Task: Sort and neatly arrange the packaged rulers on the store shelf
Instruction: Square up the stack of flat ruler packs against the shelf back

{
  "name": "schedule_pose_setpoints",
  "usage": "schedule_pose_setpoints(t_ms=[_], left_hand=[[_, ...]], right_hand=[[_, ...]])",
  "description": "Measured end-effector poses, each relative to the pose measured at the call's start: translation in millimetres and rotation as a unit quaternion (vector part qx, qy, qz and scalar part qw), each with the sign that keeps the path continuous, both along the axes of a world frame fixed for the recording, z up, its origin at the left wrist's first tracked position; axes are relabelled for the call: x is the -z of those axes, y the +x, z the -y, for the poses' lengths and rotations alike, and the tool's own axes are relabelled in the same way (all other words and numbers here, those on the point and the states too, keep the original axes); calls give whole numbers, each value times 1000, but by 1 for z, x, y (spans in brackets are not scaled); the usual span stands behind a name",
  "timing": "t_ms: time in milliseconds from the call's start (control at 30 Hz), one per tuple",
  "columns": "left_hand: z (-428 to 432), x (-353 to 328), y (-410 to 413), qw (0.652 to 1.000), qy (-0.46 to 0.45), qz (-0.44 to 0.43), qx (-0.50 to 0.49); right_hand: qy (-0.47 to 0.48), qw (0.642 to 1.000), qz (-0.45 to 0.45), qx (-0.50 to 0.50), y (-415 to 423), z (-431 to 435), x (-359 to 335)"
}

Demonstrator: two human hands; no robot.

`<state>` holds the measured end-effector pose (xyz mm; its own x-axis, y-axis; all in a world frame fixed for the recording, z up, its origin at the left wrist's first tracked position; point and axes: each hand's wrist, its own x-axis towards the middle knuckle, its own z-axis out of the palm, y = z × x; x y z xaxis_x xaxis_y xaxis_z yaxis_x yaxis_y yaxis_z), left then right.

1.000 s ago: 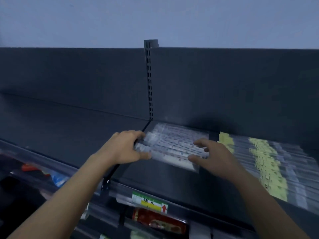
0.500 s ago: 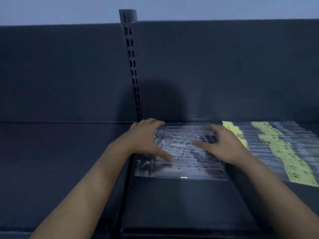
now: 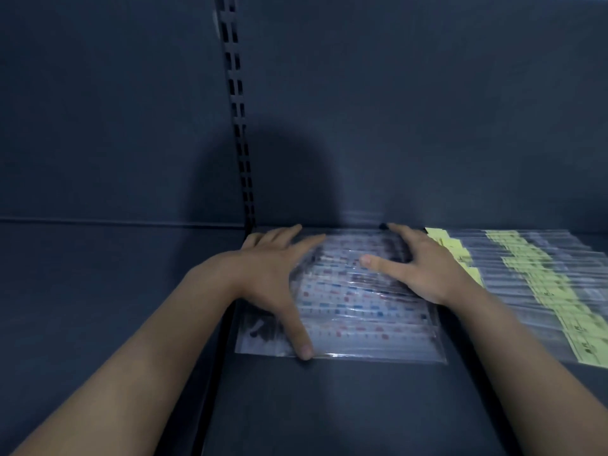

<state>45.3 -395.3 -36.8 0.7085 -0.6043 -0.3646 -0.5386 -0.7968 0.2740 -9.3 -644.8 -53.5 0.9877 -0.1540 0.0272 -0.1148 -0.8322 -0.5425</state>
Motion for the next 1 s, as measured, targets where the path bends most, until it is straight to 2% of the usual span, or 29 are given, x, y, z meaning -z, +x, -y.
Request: schedule_pose_setpoints(t_ms=[200, 333, 500, 767, 1000], left_hand=[[-1, 5, 5, 999, -29, 3, -33], [-5, 7, 11, 998, -26, -12, -61], [-3, 8, 12, 997, -38, -17, -65], [-2, 2, 8, 993, -78, 44, -71], [-1, 2, 6, 988, -118, 46, -91]], right_hand=[[-29, 998, -26, -43, 5, -3, -1], [-60, 988, -102, -101, 1, -1, -11], [-93, 957, -213, -171, -7, 8, -16], [-65, 984, -99, -134, 1, 9, -14], [-62, 987, -90, -117, 1, 5, -16]])
